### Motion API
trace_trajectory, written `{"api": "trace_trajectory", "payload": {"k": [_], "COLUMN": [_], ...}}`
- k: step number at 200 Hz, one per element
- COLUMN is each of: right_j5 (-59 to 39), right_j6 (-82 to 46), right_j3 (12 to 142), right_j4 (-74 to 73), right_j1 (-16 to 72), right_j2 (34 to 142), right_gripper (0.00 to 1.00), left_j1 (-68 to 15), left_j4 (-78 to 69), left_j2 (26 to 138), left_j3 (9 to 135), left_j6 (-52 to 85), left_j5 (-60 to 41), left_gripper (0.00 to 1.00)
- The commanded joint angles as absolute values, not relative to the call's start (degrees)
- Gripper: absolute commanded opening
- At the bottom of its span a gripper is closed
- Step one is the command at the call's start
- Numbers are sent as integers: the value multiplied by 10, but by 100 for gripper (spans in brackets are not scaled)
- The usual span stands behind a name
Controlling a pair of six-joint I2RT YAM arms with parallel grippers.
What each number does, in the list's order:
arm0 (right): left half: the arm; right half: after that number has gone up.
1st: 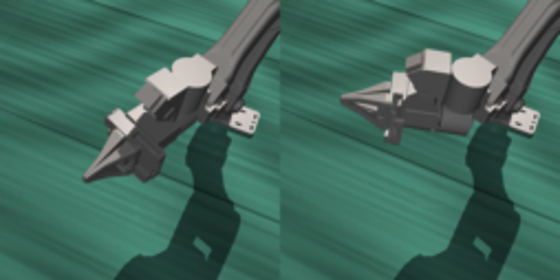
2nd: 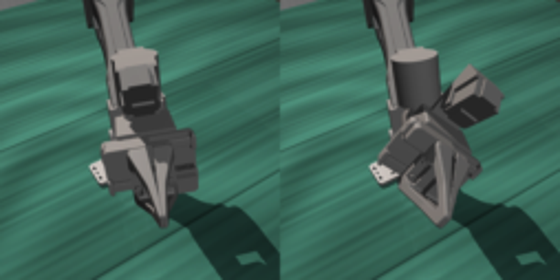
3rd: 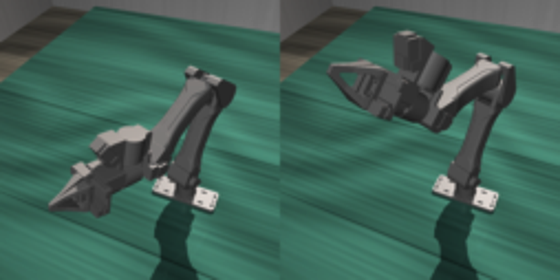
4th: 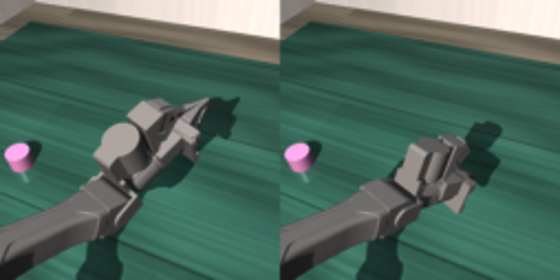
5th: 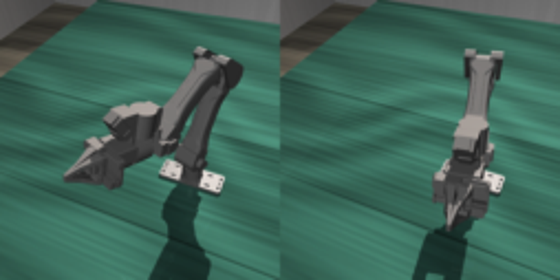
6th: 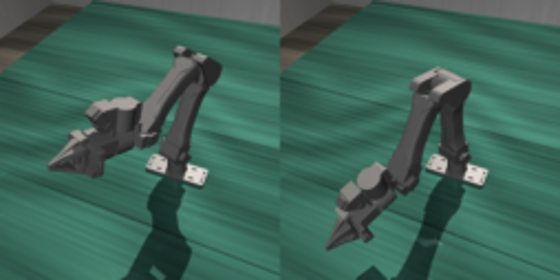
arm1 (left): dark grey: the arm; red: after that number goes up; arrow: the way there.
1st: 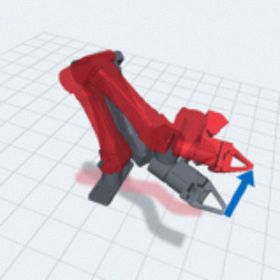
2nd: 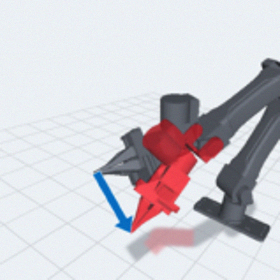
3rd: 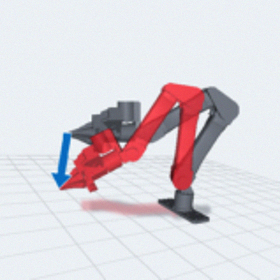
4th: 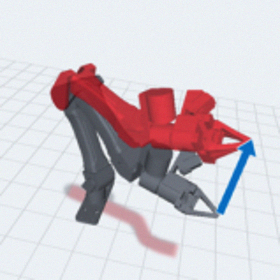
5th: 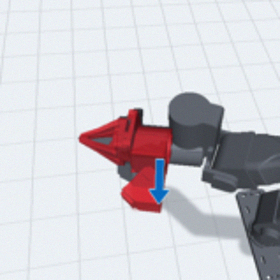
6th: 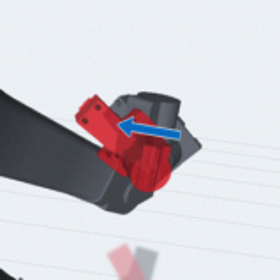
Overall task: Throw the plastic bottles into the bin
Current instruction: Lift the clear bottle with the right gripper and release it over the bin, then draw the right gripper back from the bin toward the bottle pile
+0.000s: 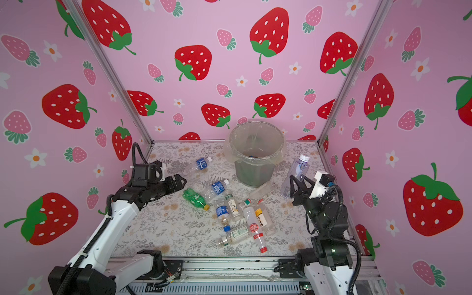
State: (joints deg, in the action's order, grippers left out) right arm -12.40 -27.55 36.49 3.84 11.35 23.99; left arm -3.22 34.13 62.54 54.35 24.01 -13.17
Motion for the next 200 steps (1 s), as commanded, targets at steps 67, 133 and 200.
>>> {"api": "trace_trajectory", "payload": {"k": [67, 133, 200], "right_j5": [-70, -33, -2], "right_j6": [-279, -275, -280], "right_j3": [681, 811, 626], "right_j4": [-4, 95, 123], "right_j1": [169, 199, 199], "right_j2": [616, 709, 540], "right_gripper": [50, 99, 99], "left_j1": [-24, -19, -15], "left_j4": [347, 347, 346], "left_j2": [628, 629, 632], "left_j3": [567, 568, 567], "left_j6": [239, 239, 244], "left_j5": [-147, -150, -160], "left_gripper": [99, 99, 99]}}
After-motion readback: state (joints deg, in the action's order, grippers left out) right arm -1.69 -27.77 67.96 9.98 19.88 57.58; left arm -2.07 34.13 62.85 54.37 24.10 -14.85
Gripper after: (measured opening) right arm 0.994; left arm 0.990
